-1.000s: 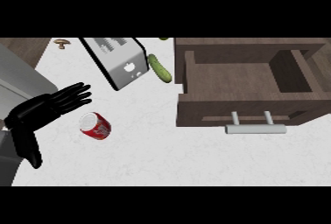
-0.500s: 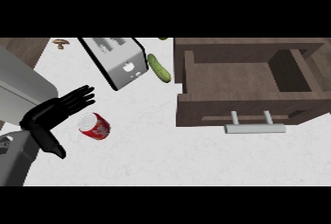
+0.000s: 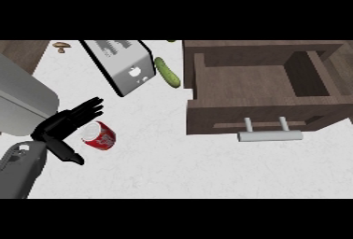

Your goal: Pick up the can, place it into the drawer and close the drawer

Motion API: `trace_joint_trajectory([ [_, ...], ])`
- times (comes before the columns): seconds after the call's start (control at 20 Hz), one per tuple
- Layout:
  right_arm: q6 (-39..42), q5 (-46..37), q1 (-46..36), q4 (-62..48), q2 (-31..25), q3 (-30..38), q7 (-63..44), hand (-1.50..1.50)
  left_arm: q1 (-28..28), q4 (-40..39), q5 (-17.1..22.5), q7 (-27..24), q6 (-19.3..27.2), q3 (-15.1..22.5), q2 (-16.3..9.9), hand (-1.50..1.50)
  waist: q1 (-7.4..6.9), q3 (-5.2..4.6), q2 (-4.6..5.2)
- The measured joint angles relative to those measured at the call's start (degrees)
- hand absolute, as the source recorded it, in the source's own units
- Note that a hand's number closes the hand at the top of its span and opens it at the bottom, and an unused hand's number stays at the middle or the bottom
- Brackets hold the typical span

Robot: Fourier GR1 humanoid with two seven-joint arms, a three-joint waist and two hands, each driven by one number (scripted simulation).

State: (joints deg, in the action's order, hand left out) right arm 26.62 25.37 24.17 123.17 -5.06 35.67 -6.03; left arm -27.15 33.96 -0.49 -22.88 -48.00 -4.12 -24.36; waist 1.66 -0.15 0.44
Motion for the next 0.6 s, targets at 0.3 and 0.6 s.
trace_joint_trajectory([
  [0.3,0.66,1.68,0.26,0.89,-0.22,1.25,-0.75,-1.5,-2.11,-7.22,-2.87,-3.86,2.2,1.28,-0.26,-1.5,0.3,-0.04,0.11],
  [0.6,1.37,3.68,1.56,2.46,0.01,2.08,-1.97,-1.5,-2.9,-11.32,-4.84,-6.83,4.22,3.04,1.16,-1.5,0.61,-0.08,0.2],
])
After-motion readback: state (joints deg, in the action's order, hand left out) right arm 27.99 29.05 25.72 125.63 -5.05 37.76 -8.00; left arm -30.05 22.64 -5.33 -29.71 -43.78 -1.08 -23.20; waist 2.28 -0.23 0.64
